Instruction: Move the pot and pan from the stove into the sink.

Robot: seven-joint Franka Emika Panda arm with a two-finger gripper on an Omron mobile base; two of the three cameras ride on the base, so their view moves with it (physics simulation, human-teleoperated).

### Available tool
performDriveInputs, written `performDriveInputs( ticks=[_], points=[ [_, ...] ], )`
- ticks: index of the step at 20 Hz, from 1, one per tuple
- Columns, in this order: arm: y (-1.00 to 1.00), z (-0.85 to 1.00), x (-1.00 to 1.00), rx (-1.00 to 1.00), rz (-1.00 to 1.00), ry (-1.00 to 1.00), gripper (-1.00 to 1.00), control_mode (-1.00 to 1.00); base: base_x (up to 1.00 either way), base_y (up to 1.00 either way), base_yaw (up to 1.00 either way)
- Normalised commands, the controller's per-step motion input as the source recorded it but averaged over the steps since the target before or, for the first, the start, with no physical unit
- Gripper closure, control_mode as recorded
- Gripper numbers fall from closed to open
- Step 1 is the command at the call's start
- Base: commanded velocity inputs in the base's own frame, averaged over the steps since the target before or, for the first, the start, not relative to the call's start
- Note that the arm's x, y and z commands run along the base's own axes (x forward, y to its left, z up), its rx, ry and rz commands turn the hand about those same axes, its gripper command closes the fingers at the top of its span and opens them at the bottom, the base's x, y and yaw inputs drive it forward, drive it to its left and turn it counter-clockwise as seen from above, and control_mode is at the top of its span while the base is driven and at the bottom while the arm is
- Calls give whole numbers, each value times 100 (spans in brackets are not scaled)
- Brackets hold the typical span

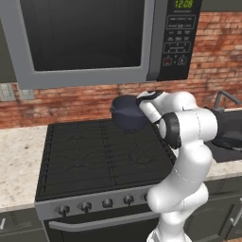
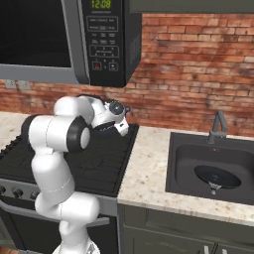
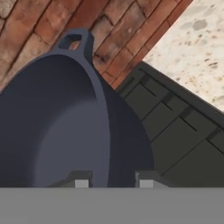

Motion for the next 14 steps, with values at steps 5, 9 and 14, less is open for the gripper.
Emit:
performDriveInputs(
  ticks=[5,9,14],
  points=[
    [-10,52,-29,0,0,6,100,-100,0,0,0],
    [-13,64,-42,0,0,9,100,-100,0,0,0],
    [-15,62,-58,0,0,12,100,-100,0,0,0]
  ],
)
